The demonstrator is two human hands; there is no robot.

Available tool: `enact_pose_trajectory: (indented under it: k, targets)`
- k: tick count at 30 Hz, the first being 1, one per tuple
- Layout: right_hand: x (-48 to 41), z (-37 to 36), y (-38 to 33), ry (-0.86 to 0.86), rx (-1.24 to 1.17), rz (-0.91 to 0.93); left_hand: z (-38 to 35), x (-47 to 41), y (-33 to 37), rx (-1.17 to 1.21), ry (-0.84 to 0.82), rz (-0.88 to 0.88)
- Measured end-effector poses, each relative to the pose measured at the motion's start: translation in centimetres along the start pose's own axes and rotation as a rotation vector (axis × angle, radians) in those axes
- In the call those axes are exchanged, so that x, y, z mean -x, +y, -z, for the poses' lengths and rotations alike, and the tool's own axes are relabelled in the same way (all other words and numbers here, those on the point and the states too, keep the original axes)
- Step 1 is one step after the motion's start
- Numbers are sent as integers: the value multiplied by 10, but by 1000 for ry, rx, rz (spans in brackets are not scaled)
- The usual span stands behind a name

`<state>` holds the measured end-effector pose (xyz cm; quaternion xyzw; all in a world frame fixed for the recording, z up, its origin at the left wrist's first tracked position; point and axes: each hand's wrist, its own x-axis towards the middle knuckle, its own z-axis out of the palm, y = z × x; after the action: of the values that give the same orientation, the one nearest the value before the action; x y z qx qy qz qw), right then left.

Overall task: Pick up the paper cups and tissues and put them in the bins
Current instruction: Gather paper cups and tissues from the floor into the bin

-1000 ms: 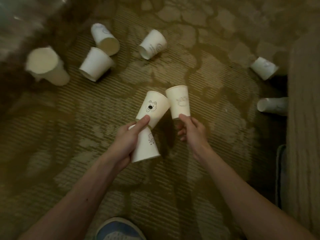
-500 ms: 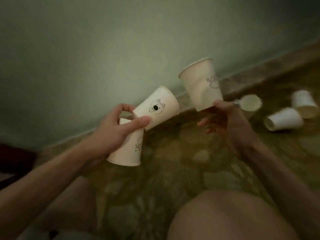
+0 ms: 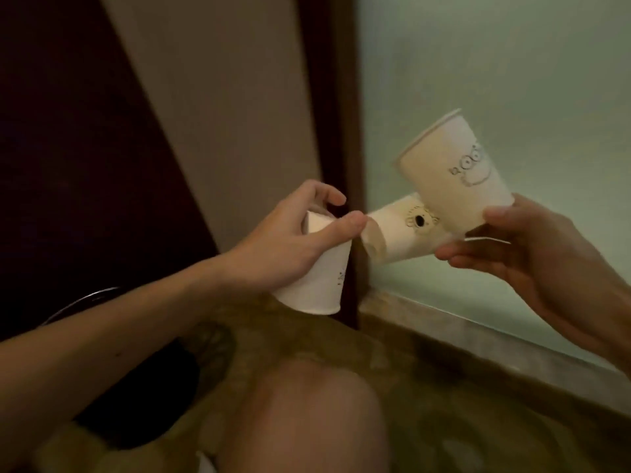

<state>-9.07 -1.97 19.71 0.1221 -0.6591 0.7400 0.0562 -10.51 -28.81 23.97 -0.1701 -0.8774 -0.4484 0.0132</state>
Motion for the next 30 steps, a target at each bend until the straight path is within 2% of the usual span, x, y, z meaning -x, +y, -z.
enact_pose_trajectory:
  k: [7,11,13,16,20,23,26,30]
  targets:
    - [-80,-179,57,-231,-42,-83,184,85,-137,67,408,253]
    - [-98,-282,90,-460,-26,-190,242,138,-211,-26,563,415]
    - [-103,-327,105,-547,-2,-221,251,158,-253,-123,565,487]
    - [-105,-379,128,-587,4,-264,246,178,-310,-248,488,581]
    - [-103,-416,155,-639,13,-334,233,189,-358,-473,266,713]
    - [-101,-427,168,-667,11,-378,231,190,-372,-528,123,739]
    - [-101,-432,178,-658,-10,-405,238,188,-368,-476,86,725]
    - [-103,-444,185,-652,-50,-451,237,186,-342,-35,228,538]
